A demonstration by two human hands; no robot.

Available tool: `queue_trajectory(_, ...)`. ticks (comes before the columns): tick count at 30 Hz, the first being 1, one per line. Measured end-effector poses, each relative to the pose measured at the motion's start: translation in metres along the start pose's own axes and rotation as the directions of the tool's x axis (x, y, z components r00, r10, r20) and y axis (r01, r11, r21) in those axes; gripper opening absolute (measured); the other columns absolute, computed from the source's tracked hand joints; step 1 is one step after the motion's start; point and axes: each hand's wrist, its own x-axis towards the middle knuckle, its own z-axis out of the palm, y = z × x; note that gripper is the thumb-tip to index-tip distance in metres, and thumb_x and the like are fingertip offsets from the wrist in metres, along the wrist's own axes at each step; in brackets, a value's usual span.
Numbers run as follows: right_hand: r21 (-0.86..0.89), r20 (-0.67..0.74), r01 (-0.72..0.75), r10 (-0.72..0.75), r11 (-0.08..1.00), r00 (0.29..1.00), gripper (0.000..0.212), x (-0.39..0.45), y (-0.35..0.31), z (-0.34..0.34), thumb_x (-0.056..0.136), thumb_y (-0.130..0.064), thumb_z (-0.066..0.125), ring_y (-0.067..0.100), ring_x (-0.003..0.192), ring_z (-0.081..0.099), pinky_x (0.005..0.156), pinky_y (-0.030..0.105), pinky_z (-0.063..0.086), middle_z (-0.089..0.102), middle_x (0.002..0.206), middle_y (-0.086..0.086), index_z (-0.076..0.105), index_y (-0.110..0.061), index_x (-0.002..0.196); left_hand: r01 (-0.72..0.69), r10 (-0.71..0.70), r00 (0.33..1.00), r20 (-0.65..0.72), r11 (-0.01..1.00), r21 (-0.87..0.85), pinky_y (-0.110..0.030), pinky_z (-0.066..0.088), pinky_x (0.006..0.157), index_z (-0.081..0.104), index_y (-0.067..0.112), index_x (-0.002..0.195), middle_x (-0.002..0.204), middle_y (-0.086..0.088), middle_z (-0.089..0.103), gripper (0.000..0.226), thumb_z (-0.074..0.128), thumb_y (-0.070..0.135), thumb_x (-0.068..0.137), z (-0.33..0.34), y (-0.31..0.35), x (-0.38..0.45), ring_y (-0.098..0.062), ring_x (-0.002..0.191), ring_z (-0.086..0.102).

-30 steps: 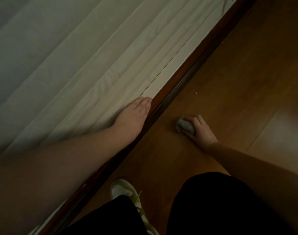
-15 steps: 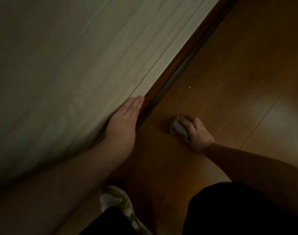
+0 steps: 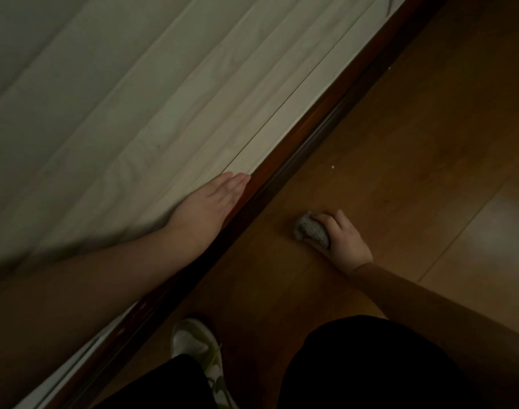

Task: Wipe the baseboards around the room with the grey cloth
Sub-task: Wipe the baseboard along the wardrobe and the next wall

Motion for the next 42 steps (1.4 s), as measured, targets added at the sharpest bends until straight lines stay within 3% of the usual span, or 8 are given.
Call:
queue_trajectory(6,0.14,-0.007,-0.14,0.142,0.98,0.99,0.048,0.032,-0.035,0.021,0.083,-0.034,0.077,0.009,0.089,0.05,0.074,0.023,0.039,0.039,0.104,-0.012,0.051,-0.024,0.121,0.026,-0.026,1.0,0.0,1.0,-0.003,-0.054,-0.02,0.116,-0.024,-0.012,0.144,0.153,-0.031,-0.032,0.091,0.025,0.052,0.101,0.002,0.002,-0.001,-0.042,0.145,-0.027)
queue_trajectory(12,0.182,0.007,-0.123,0.124,0.976,0.992,0.044,0.059,-0.072,0.049,0.078,-0.026,0.08,0.004,0.088,0.047,0.076,0.021,0.04,0.042,0.103,-0.01,0.051,-0.021,0.111,0.023,-0.024,0.999,-0.022,0.999,-0.034,-0.051,-0.018,0.118,-0.024,-0.012,0.143,0.156,-0.028,-0.029,0.082,0.02,0.044,0.102,0.004,0.004,0.001,-0.04,0.147,-0.025)
queue_trajectory(18,0.139,0.1,-0.024,0.01,0.99,0.995,0.044,0.079,-0.046,0.033,0.078,-0.025,0.08,0.015,0.095,0.055,0.081,0.027,0.046,0.049,0.112,0.0,0.051,-0.022,0.11,0.028,-0.029,0.999,-0.042,0.999,-0.038,-0.051,-0.017,0.118,-0.026,-0.014,0.14,0.156,-0.03,-0.028,0.088,0.022,0.05,0.102,0.009,0.007,0.001,-0.041,0.147,-0.024)
queue_trajectory(22,0.047,0.04,-0.065,0.063,0.997,0.997,0.044,0.103,-0.015,0.007,0.078,-0.026,0.078,0.005,0.095,0.044,0.083,0.025,0.04,0.046,0.111,-0.005,0.046,-0.03,0.108,0.013,-0.015,0.998,-0.06,1.0,-0.029,-0.053,-0.018,0.117,-0.024,-0.015,0.141,0.155,-0.032,-0.028,0.089,0.023,0.05,0.102,0.013,0.01,0.005,-0.043,0.146,-0.025)
queue_trajectory(26,0.0,-0.017,-0.133,0.133,0.991,0.991,0.053,0.131,0.014,-0.026,0.078,-0.026,0.077,0.007,0.095,0.046,0.083,0.025,0.04,0.04,0.109,-0.013,0.035,-0.048,0.1,-0.007,0.005,0.998,-0.07,1.0,-0.022,-0.056,-0.024,0.111,-0.021,-0.013,0.144,0.154,-0.033,-0.028,0.089,0.025,0.051,0.102,0.016,0.011,0.007,-0.044,0.145,-0.025)
queue_trajectory(34,-0.017,-0.082,-0.249,0.246,0.968,0.966,0.047,0.162,0.04,-0.052,0.077,-0.02,0.077,0.026,0.106,0.056,0.084,0.031,0.039,0.049,0.118,0.003,0.046,-0.029,0.112,-0.042,0.041,0.993,-0.11,0.999,-0.005,-0.056,-0.021,0.113,-0.007,-0.011,0.15,0.157,-0.033,-0.019,0.082,0.035,0.042,0.103,0.015,0.006,0.009,-0.044,0.148,-0.018)
queue_trajectory(39,0.101,-0.171,-0.322,0.335,0.941,0.927,0.044,0.137,0.015,-0.036,0.084,-0.023,0.074,0.015,0.098,0.052,0.082,0.026,0.042,0.046,0.121,0.004,0.046,-0.023,0.117,-0.057,0.06,0.99,-0.13,0.998,0.027,-0.058,-0.025,0.108,-0.003,-0.011,0.151,0.158,-0.033,-0.015,0.081,0.037,0.041,0.102,0.018,0.007,0.006,-0.044,0.148,-0.016)
queue_trajectory(42,0.157,-0.122,-0.26,0.28,0.953,0.952,0.047,0.109,-0.013,-0.02,0.085,-0.029,0.075,0.006,0.097,0.045,0.08,0.018,0.039,0.045,0.118,-0.001,0.048,-0.021,0.122,-0.06,0.061,0.989,-0.132,0.998,0.014,-0.058,-0.026,0.106,-0.002,-0.011,0.151,0.159,-0.033,-0.014,0.08,0.035,0.04,0.102,0.018,0.007,0.006,-0.043,0.149,-0.015)
